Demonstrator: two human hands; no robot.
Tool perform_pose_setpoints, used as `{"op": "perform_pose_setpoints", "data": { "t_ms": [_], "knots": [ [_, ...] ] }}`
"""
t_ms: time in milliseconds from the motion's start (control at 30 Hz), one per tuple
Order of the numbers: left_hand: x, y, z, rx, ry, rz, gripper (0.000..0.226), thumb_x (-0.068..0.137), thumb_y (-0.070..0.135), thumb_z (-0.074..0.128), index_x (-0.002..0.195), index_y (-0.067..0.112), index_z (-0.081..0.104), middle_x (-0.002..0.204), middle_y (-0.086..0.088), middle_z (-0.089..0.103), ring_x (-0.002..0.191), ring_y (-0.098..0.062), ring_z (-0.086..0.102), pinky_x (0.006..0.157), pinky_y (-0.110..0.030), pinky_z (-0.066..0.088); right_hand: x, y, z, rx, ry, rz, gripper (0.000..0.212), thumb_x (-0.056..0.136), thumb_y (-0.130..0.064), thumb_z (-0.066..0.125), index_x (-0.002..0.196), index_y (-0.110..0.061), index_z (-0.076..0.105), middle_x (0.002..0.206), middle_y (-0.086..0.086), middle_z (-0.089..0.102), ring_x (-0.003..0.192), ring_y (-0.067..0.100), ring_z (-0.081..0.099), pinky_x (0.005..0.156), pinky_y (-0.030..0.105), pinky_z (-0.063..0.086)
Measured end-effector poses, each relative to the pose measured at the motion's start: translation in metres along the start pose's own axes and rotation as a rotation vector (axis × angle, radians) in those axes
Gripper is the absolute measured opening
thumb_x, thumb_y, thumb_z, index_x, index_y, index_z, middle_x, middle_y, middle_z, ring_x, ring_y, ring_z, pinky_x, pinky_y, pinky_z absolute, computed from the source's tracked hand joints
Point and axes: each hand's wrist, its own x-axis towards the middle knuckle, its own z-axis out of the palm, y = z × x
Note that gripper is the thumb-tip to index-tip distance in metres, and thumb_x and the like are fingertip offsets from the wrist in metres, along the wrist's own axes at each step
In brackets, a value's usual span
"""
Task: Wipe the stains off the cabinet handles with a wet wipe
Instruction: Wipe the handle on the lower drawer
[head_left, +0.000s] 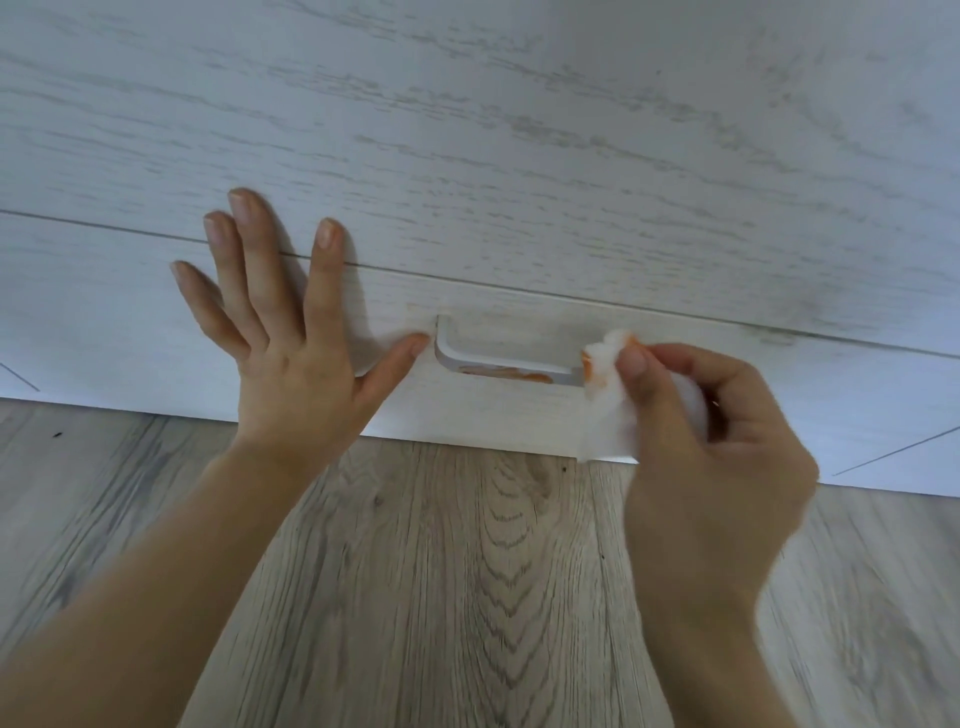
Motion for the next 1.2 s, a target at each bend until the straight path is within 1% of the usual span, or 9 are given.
{"op": "perform_pose_setpoints", "data": {
  "t_ms": [133,267,433,533,633,767,967,1133,1200],
  "knots": [
    [0.000,-0.001,0.000,0.002,0.015,0.010,0.076,0.089,0.059,0.046,0.136,0.005,0.019,0.124,-0.057,0.021,0.121,-0.053,0.006,0.110,-0.038,-0.018,0.005,0.001,-0.020,-0.066,-0.029,0.079,0.011,0.074,-0.034,0.076,0.067,-0.029,0.069,0.065,-0.022,0.067,0.059,-0.009,0.059,0.048,0.002,0.041],
    [0.001,-0.002,0.003,0.023,0.017,0.035,0.086,0.089,0.062,0.043,0.150,0.027,-0.008,0.124,-0.058,0.021,0.120,-0.054,0.005,0.110,-0.039,-0.019,0.013,0.007,-0.012,-0.095,-0.142,0.119,0.007,0.075,-0.031,0.076,0.075,-0.028,0.070,0.071,-0.017,0.069,0.065,-0.004,0.063,0.051,0.005,0.044],
    [0.001,-0.002,0.003,0.020,0.024,0.013,0.079,0.090,0.062,0.043,0.134,0.003,0.017,0.123,-0.059,0.021,0.119,-0.056,0.007,0.110,-0.038,-0.019,0.005,0.009,0.002,0.088,-0.013,0.071,0.018,0.076,-0.026,0.076,0.088,-0.032,0.063,0.074,-0.025,0.067,0.068,-0.008,0.063,0.055,0.001,0.044],
    [0.001,-0.001,0.003,0.015,0.016,0.006,0.078,0.089,0.062,0.044,0.134,0.003,0.018,0.123,-0.059,0.021,0.119,-0.055,0.005,0.110,-0.037,-0.019,-0.010,0.017,0.006,0.128,-0.018,0.058,0.023,0.079,-0.033,0.068,0.102,-0.037,0.066,0.091,-0.013,0.073,0.086,-0.003,0.066,0.072,0.006,0.049],
    [0.001,0.000,0.002,0.010,0.006,-0.005,0.078,0.089,0.062,0.042,0.134,0.003,0.017,0.123,-0.060,0.020,0.119,-0.056,0.005,0.109,-0.038,-0.019,-0.016,0.019,0.011,0.075,-0.070,-0.005,0.033,0.082,-0.034,0.061,0.114,-0.036,0.062,0.111,-0.014,0.066,0.108,0.001,0.060,0.088,0.008,0.045],
    [0.001,0.001,0.002,0.010,0.002,-0.019,0.080,0.088,0.061,0.045,0.134,0.003,0.017,0.123,-0.059,0.020,0.118,-0.065,0.011,0.109,-0.039,-0.019,-0.018,0.019,0.018,0.057,-0.083,-0.022,0.036,0.091,-0.041,0.049,0.123,-0.029,0.058,0.107,-0.015,0.058,0.102,-0.005,0.056,0.080,0.000,0.040],
    [0.000,-0.001,0.002,0.019,0.015,0.004,0.081,0.087,0.061,0.048,0.134,0.002,0.018,0.124,-0.059,0.021,0.120,-0.055,0.005,0.110,-0.038,-0.018,-0.015,0.024,0.010,0.262,-0.031,0.241,0.019,0.085,-0.018,0.067,0.100,-0.029,0.071,0.093,-0.009,0.072,0.091,-0.003,0.065,0.077,0.006,0.047],
    [0.001,-0.003,0.005,0.015,0.038,0.014,0.081,0.086,0.060,0.050,0.133,0.001,0.020,0.123,-0.058,0.022,0.119,-0.055,0.006,0.110,-0.038,-0.018,-0.009,0.019,0.013,0.317,0.081,0.217,0.017,0.078,-0.016,0.074,0.093,-0.025,0.074,0.079,-0.010,0.073,0.079,-0.001,0.065,0.072,0.005,0.048],
    [0.001,-0.003,0.006,0.012,0.043,0.016,0.080,0.086,0.060,0.048,0.133,0.001,0.020,0.123,-0.059,0.022,0.119,-0.055,0.006,0.110,-0.038,-0.018,-0.012,0.019,0.015,0.325,0.061,0.207,0.018,0.080,-0.018,0.072,0.096,-0.026,0.073,0.084,-0.007,0.073,0.083,-0.003,0.065,0.074,0.003,0.047]
  ]
}}
